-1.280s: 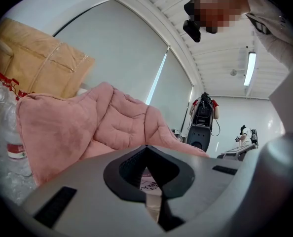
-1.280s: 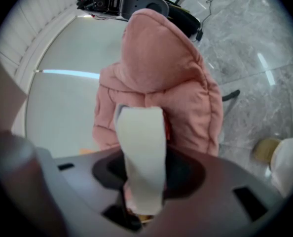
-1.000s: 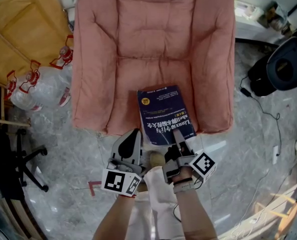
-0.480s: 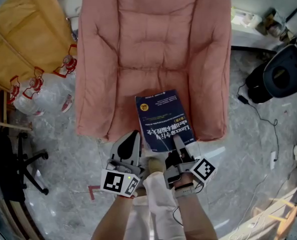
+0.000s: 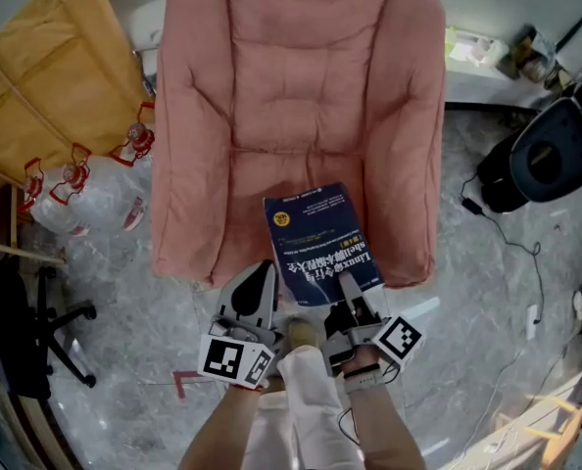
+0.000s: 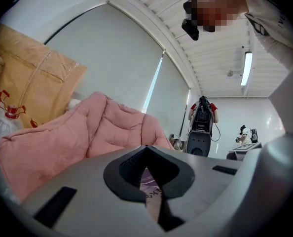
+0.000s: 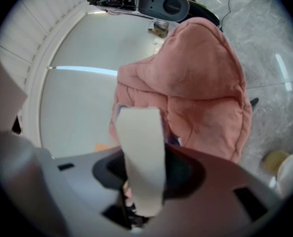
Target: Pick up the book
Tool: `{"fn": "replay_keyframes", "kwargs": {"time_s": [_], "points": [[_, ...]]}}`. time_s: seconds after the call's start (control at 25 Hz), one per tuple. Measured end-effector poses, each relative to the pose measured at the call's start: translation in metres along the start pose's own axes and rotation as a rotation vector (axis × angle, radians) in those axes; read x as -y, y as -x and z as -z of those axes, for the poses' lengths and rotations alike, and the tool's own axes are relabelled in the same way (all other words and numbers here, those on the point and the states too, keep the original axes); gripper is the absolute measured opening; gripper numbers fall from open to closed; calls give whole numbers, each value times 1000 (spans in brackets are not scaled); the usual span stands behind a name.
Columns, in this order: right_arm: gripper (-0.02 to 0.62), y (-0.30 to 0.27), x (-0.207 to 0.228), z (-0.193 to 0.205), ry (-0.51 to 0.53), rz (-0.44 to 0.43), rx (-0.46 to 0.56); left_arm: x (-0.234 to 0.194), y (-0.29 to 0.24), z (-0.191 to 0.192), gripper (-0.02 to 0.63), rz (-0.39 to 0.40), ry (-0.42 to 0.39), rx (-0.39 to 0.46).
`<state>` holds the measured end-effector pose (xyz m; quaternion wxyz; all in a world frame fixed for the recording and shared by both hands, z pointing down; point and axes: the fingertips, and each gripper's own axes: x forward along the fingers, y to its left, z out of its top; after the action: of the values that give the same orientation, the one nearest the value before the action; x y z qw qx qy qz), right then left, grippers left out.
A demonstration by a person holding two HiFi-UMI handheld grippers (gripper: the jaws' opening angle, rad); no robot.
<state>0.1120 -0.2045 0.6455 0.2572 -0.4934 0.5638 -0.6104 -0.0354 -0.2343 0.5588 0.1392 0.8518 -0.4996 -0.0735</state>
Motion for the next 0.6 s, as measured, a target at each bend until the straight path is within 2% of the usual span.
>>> {"fn": "replay_keyframes", "kwargs": {"time_s": [0.6], "points": [[176, 7, -49, -13, 37, -35, -20, 13, -11, -51, 9, 29, -23, 14]]}}
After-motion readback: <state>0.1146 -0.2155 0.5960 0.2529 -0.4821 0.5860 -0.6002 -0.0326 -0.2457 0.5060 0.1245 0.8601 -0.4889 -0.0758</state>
